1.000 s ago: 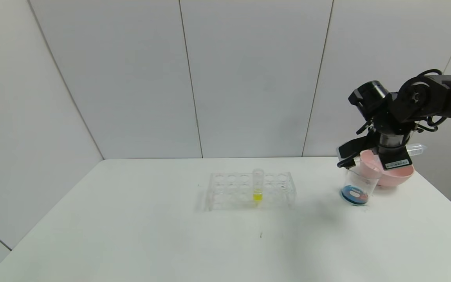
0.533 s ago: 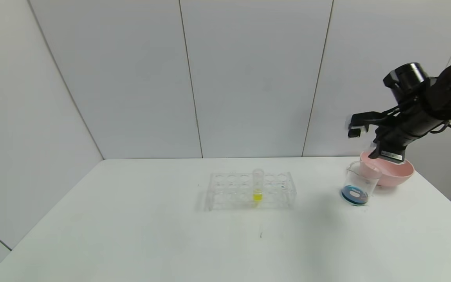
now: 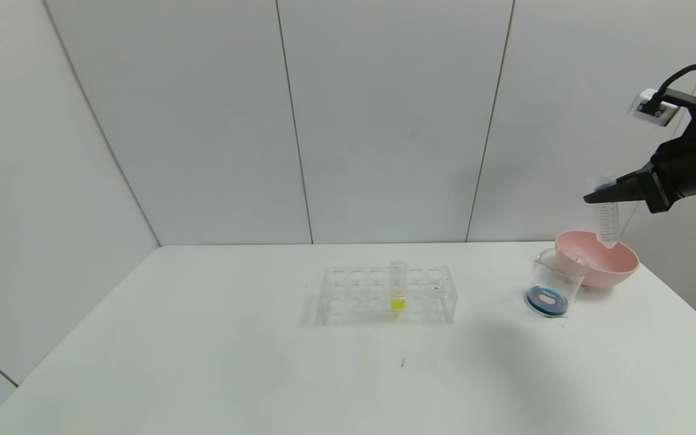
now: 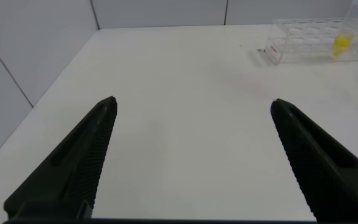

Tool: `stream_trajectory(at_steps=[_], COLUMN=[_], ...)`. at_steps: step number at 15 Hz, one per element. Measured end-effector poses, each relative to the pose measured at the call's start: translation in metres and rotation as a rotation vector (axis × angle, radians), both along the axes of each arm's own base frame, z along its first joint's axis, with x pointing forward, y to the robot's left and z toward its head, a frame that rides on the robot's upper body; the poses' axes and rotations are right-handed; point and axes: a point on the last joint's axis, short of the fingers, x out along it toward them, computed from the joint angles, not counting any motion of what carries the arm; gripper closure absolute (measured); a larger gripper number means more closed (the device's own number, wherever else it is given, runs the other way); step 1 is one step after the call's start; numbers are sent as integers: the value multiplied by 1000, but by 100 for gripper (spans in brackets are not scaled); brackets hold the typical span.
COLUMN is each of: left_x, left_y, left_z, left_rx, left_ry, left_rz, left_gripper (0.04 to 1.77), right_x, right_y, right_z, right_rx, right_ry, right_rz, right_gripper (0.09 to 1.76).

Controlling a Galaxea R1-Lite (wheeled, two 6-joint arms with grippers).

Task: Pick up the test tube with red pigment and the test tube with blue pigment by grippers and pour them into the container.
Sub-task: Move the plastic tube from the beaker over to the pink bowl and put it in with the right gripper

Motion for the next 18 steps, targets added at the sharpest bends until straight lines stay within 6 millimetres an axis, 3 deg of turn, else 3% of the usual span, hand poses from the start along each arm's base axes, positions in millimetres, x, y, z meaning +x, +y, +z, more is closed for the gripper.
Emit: stream_trajectory(at_steps=[6,10,14,18], left_x=[0,0,0,0], left_y=[0,0,0,0], left_z=[0,0,0,0], left_rx=[0,0,0,0], left_ry=[0,0,0,0], left_rz=[0,0,0,0], left_gripper=[5,5,5,5], right_x=[-31,-47,-29,12], right_y=[-3,-12,-33,-53], right_z=[-16,-28,-38,-61], right_rx=[222,278,267,237], right_ry=[-276,-311,-371,-385], right_rz=[-178,-403,-466,-559], right_gripper=[135,135,135,135])
